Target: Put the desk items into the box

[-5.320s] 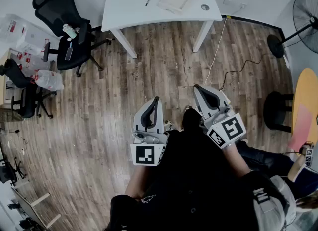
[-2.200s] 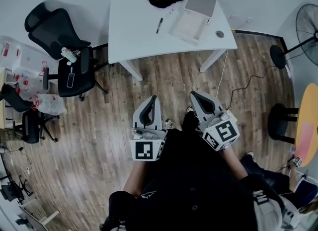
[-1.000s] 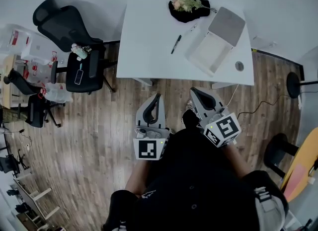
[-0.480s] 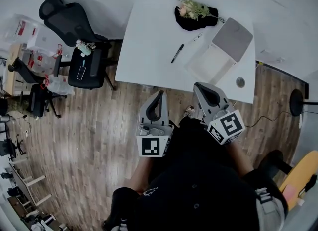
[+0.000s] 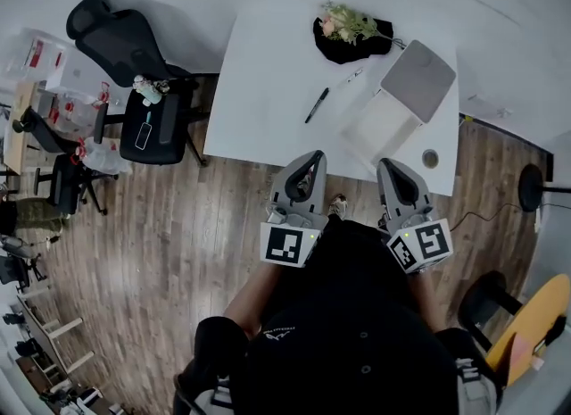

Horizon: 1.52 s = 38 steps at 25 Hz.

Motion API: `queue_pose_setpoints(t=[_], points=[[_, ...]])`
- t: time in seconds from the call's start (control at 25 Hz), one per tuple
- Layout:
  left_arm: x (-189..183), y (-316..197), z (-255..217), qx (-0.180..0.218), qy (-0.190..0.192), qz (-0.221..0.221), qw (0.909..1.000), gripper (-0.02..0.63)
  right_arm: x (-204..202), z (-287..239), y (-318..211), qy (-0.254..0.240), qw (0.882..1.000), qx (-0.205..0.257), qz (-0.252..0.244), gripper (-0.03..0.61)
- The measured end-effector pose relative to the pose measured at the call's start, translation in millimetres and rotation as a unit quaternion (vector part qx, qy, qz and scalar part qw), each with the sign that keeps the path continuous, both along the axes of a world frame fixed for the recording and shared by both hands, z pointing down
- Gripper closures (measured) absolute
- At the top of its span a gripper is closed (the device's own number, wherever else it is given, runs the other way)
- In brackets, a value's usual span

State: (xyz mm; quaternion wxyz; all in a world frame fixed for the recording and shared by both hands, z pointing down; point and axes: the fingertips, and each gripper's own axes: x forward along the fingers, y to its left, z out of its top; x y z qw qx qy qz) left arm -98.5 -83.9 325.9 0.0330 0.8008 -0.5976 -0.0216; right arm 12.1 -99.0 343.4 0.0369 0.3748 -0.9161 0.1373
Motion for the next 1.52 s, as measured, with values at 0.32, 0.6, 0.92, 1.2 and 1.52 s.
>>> queue_pose_setpoints(t=[0.32, 0.6, 0.92, 1.2, 1.52], points=[[17.1, -56.4, 20.9, -0.029, 0.01, 0.112, 0.9932, 0.607, 17.9, 0.2, -23.5, 0.017, 0.994, -0.006, 0.104, 0.58], [19.1, -90.0, 33.3, -0.043, 0.006, 0.176, 0.9834, 0.607, 23.1, 4.1, -38.1, 0.024, 0.983, -0.017, 0.18, 0.58], [-4.4, -123.3, 81.5, -0.09, -0.005, 0.199, 0.9758, 0.607, -1.9, 6.7, -58.0, 0.031, 0.976, -0.018, 0.213, 0.58], [-22.3, -143.4, 152.0, -0.145, -0.064, 0.209, 0.9651, 0.607, -16.3, 14.2, -71.8, 0.035, 0.969, -0.026, 0.241, 0.58], [-36.9, -164.0, 222.4, -0.221, -0.069, 0.206, 0.9507, 0.607, -22.4, 24.8, -78.2, 0.043, 0.959, -0.04, 0.276, 0.58]])
